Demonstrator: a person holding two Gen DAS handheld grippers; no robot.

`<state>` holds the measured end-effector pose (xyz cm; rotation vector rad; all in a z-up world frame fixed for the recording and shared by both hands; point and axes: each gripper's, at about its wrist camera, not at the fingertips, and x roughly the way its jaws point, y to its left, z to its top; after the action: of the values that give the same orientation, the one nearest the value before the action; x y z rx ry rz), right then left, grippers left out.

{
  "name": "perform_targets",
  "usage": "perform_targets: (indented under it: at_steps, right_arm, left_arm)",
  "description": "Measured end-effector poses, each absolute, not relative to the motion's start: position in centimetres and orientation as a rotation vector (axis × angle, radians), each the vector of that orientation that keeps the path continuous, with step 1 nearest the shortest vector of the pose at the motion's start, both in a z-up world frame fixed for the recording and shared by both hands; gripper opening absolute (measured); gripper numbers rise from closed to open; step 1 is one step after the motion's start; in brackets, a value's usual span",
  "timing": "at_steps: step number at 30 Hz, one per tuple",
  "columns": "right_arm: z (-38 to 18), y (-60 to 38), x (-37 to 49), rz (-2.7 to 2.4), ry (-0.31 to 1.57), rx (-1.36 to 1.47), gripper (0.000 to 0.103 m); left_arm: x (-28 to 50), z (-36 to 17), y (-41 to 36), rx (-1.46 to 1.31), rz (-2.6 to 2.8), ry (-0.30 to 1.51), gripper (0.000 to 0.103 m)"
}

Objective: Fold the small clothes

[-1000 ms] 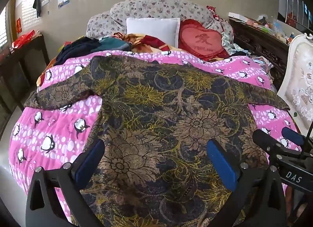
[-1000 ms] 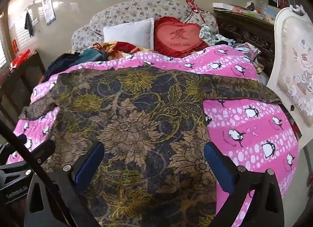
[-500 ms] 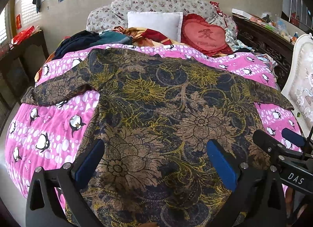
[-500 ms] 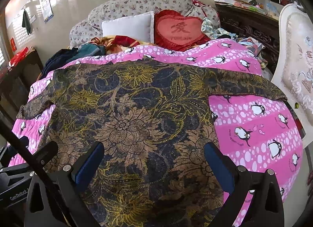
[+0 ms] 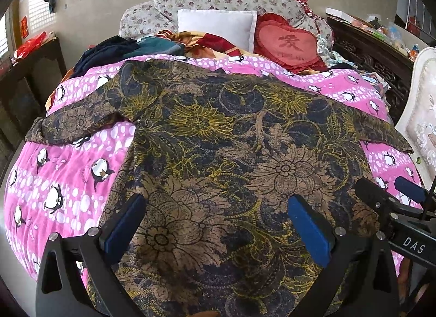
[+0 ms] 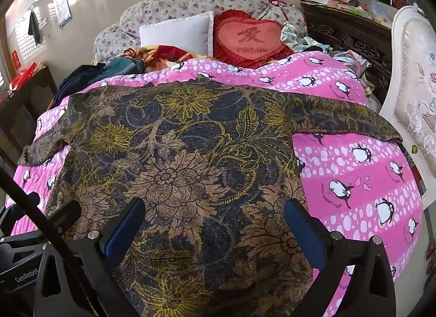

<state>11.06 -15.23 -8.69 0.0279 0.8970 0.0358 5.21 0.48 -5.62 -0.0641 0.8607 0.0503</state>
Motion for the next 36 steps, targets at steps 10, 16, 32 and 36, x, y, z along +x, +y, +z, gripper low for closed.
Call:
perform_targets:
  at_steps: [10, 16, 32, 36]
  right_arm:
    - [-9.0, -15.4, 11.3, 0.035, 0.905, 0.029, 0.103]
    - [-9.1, -15.3, 11.3, 0.03, 0.906, 0.023, 0.103]
    - [-9.5, -14.8, 11.5, 0.036, 0.917, 0.014, 0.103]
    - [-9.7, -14.5, 11.9, 0.038, 0.923, 0.012, 0.103]
  left_arm:
    - [5.5, -6.1, 0.8, -0.062, 0.059, 0.869, 0.103]
    - [5.6, -6.3, 0.9, -0.062, 0.064, 0.871, 0.103]
    - [5.8, -6.6, 1.7, -0.072, 0.068, 0.875, 0.103]
    - [6.0, -6.7, 2.1, -0.075, 0.074, 0.879, 0.103]
